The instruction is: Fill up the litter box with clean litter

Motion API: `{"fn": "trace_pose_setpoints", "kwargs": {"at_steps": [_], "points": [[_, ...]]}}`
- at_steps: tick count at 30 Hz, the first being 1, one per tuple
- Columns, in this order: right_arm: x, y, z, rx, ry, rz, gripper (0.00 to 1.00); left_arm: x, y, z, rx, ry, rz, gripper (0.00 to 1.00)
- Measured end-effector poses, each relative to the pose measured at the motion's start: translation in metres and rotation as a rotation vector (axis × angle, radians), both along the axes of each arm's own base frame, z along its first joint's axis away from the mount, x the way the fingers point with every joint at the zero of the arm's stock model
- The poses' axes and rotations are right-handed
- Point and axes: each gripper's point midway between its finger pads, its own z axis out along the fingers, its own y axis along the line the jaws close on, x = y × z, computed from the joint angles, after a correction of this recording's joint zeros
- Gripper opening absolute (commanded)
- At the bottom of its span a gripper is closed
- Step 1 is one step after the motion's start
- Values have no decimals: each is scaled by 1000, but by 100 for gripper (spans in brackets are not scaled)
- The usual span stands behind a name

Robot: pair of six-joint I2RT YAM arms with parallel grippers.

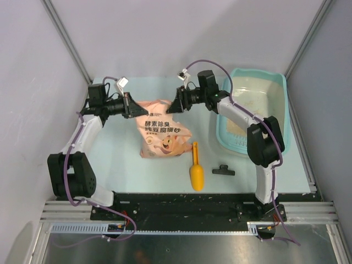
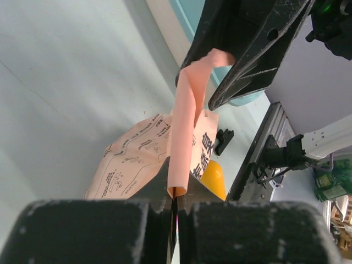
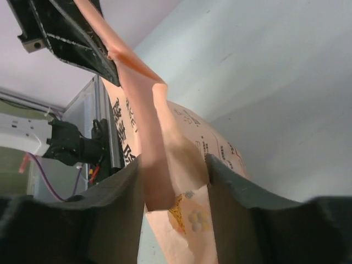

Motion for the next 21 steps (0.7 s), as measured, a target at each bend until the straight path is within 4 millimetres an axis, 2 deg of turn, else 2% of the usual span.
{"fn": "trace_pose_setpoints", "kwargs": {"at_steps": [1,2,5,8,10,14,17,19,21], "points": [[-1,3,2,11,-2,14,31,0,0,0,0,-1,0,8],[-2,4,3,20,-4,23,18,0,0,0,0,-1,0,22],[-3,6,6,29,-23,42,0,3,0,3,3,-27,-1,50],[-2,6,14,29,-75,60,0,9,2,16,19,-99,0,61],[-2,8,19,23,-136,80,0,11,3,29,40,-164,0,65],[-12,10,29,-2,-268,123,0,19,4,74,143,-415,-29,76],[-28,16,42,-12,-359,164,0,15,-8,105,235,-606,-88,79],[-39,19,49,-20,-412,189,0,7,-20,112,296,-703,-145,80],[-50,21,54,-32,-449,207,0,1,-29,109,365,-780,-208,79]]}}
